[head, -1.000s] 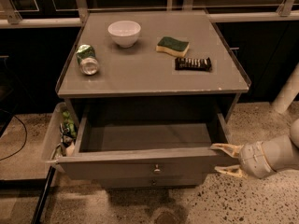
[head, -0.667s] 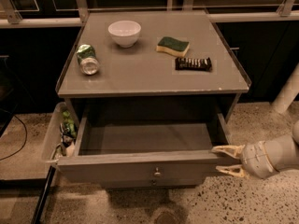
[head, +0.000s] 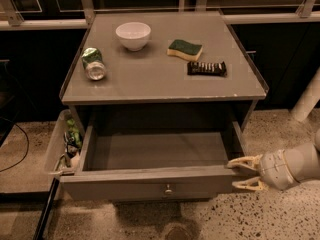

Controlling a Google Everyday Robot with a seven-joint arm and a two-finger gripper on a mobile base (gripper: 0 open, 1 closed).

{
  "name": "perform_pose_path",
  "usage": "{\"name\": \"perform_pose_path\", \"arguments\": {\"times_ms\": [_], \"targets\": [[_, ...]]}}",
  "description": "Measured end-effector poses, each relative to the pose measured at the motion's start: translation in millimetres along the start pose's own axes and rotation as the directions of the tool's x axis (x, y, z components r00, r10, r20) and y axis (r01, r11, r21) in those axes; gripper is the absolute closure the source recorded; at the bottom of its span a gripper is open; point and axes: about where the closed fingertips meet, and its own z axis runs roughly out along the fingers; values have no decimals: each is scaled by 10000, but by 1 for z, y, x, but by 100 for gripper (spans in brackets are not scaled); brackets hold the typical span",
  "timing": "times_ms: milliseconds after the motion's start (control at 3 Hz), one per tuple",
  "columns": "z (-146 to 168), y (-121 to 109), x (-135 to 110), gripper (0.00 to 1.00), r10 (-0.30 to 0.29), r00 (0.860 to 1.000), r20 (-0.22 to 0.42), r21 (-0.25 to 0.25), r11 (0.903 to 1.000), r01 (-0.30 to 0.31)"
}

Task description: Open top drawer

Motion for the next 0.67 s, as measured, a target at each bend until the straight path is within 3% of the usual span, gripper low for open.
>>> {"name": "perform_pose_path", "arguments": {"times_ms": [333,667], "targets": [[-4,-1,-3,16,0,10000,0,0,10000,0],[3,-2,-6,0,-33,10000,45,-157,9999,34]]}}
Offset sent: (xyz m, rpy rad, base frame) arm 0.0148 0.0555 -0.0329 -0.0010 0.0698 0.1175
